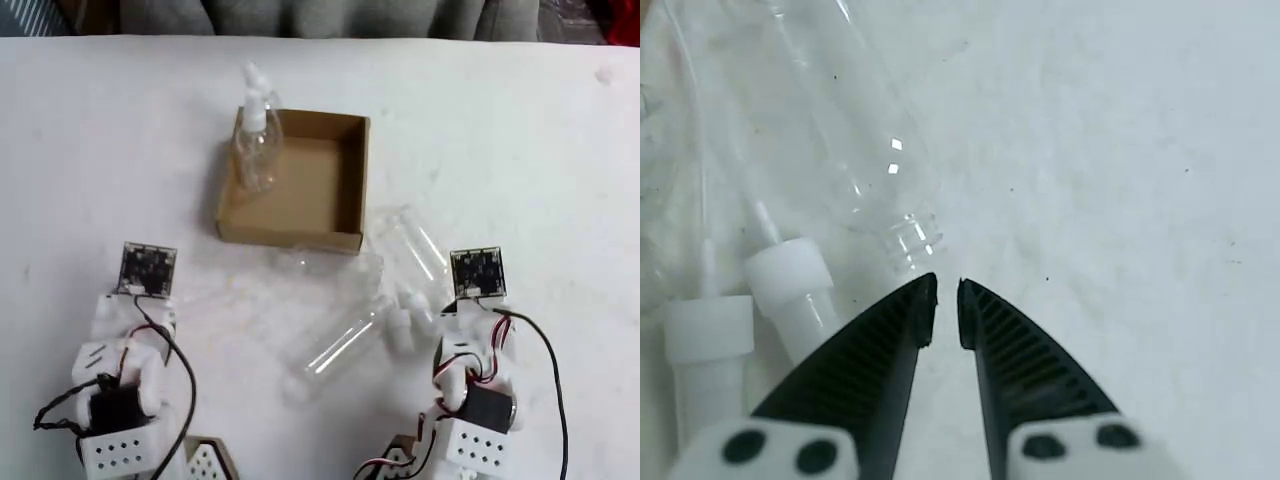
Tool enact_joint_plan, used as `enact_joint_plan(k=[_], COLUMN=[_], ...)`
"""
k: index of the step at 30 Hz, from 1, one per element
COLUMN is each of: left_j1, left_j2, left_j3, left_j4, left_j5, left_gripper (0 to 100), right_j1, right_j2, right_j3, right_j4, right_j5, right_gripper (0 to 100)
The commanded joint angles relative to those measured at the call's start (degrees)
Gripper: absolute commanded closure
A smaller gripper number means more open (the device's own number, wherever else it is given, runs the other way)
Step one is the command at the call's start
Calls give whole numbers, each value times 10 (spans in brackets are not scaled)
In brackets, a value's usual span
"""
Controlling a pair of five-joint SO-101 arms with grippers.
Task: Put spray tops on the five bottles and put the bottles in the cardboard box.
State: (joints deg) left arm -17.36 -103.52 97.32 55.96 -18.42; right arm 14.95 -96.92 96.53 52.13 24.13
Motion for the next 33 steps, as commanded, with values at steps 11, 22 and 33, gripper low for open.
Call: enact_joint_plan(k=[11, 22, 33], left_j1=[43, 24, 23], left_j2=[-13, -13, -13], left_j3=[-4, -4, -4], left_j4=[69, 69, 69], left_j5=[-162, -162, -163], left_gripper=[976, 976, 976], right_j1=[193, 286, 284], right_j2=[3, 8, 8], right_j3=[6, -21, -98], right_j4=[-114, -224, -167], right_j5=[-65, -105, -103], right_gripper=[982, 983, 983])
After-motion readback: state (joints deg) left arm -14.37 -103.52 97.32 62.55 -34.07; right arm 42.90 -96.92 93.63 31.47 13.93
